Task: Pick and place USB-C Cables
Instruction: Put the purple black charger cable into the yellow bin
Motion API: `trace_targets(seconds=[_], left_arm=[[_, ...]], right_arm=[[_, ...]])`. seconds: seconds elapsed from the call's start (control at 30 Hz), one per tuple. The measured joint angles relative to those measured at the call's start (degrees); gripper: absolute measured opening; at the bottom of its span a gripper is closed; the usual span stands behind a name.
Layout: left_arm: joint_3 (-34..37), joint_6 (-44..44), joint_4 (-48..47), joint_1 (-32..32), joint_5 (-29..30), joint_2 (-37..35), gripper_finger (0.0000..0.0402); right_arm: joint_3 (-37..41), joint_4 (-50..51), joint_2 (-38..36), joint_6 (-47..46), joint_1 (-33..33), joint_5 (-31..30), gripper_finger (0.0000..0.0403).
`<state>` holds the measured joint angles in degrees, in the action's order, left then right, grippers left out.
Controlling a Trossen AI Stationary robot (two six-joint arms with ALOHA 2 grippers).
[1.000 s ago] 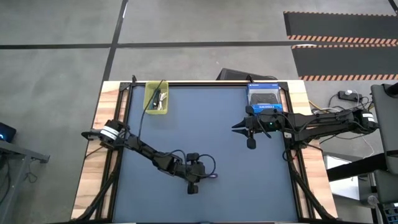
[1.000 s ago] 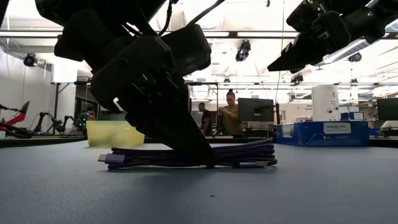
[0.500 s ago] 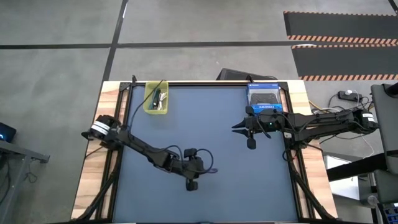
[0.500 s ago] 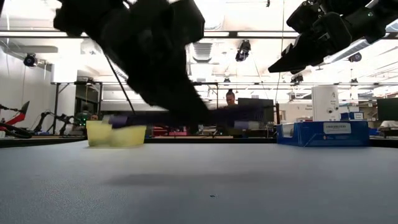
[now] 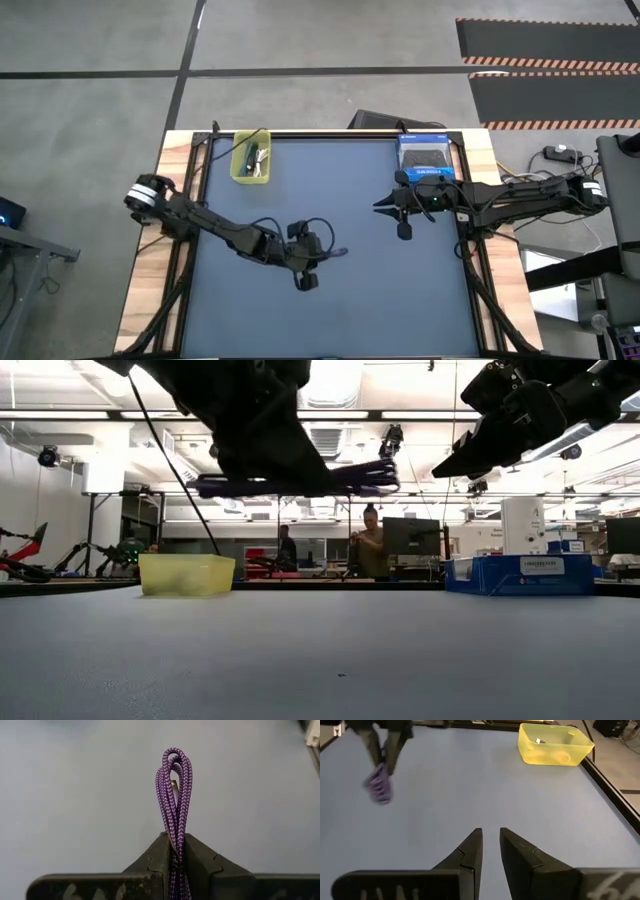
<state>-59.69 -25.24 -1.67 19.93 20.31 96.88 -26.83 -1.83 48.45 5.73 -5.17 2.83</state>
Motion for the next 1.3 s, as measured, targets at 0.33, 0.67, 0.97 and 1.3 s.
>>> trace_targets(seconds=[0.33,0.67,0.97,1.3], left_arm=[[0.09,-0.45,-9.07,-5.2,5.85,-8.37,0.0027],[0.58,-1.64,-18.26,-14.73,10.46,-16.49,0.0027],[2.02,-7.04,-20.16,-25.39,13.14,-18.29,0.0027],[2.06,-7.58,-30.73,-36.57,17.98,-18.29,0.0027]], right_arm=[[0.0,0.02,0.0,-0.11,0.0,0.0,0.0057],[0.0,-0.07,0.0,0.2,0.0,0.0,0.0057],[0.0,0.22,0.0,0.27,0.0,-0.02,0.0057],[0.0,0.31,0.0,0.27,0.0,-0.02,0.0057]])
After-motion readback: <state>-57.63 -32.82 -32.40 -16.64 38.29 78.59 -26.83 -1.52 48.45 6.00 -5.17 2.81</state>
